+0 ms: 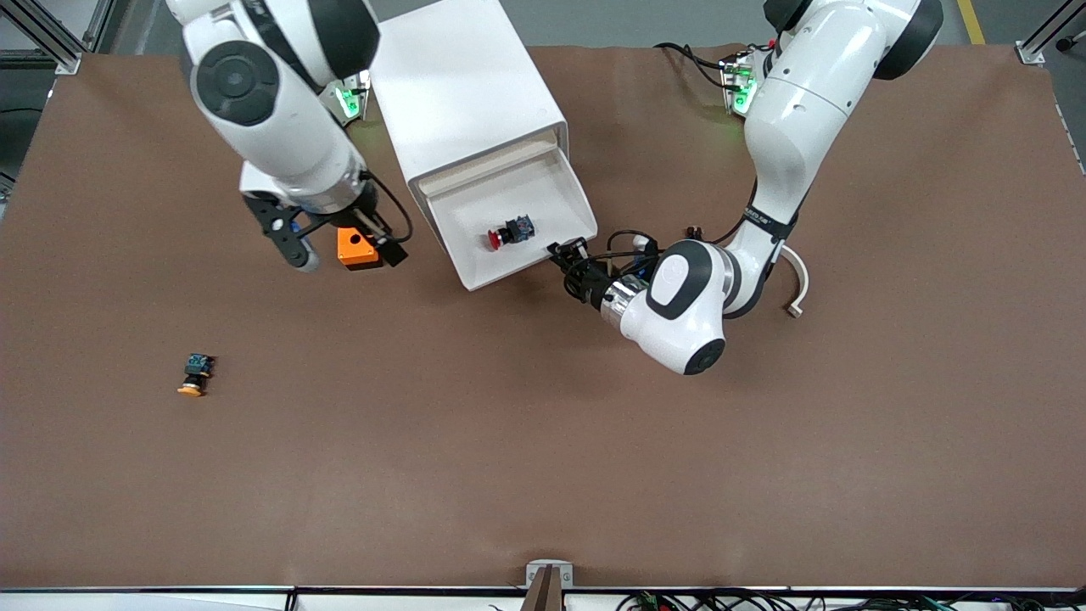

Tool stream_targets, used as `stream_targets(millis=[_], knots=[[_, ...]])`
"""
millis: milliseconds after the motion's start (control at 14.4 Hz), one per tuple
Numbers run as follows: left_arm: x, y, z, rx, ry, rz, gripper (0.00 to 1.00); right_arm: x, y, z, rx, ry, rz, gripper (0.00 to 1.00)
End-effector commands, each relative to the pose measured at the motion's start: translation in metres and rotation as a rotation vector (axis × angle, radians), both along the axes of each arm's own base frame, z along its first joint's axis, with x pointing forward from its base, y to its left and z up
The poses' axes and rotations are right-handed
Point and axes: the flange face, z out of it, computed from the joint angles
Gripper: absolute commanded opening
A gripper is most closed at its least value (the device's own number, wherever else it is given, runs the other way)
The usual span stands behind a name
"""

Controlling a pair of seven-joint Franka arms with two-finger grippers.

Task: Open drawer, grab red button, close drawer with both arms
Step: 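Pull the drawer open with the left gripper while the right gripper approaches, then lower the right gripper onto the red button while the left gripper withdraws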

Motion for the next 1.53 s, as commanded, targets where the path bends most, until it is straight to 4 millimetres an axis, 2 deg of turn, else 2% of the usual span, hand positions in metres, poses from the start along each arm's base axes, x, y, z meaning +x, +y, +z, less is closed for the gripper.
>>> stream_targets(millis=[0,69,277,486,694,763,971,1110,1249,1457], knots=[[0.008,-0.002,0.007,-0.025,-0.018,0.005,0.89,-0.028,0.045,-0.017,0.019,-0.052,-0.081,1.00],[0.014,0.005,0.007,-0.023,-0.024,0.013,1.00,-0.031,0.061,-0.028,0.017,-0.059,-0.099,1.00],[0.037,0.034,0.016,-0.007,-0.117,-0.018,1.00,-0.045,0.100,-0.059,-0.012,-0.075,-0.158,1.00],[0.069,0.063,0.038,0.033,-0.285,-0.086,1.00,-0.063,0.129,-0.084,-0.033,-0.058,-0.204,1.00],[0.090,0.079,0.063,-0.052,-0.492,-0.204,1.00,-0.084,0.159,-0.108,-0.046,-0.052,-0.242,1.00],[0.095,0.083,0.080,-0.097,-0.575,-0.238,1.00,-0.088,0.164,-0.112,-0.049,-0.050,-0.251,1.00],[0.102,0.100,0.110,-0.219,-0.797,-0.471,1.00,-0.099,0.177,-0.136,-0.075,-0.035,-0.230,1.00],[0.105,0.108,0.112,-0.285,-0.886,-0.609,1.00,-0.098,0.178,-0.149,-0.099,-0.042,-0.217,1.00],[0.106,0.114,0.126,-0.331,-0.976,-0.749,1.00,-0.097,0.178,-0.152,-0.096,-0.047,-0.217,1.00],[0.105,0.111,0.126,-0.269,-1.035,-1.007,1.00,-0.096,0.178,-0.162,-0.111,-0.046,-0.210,1.00]])
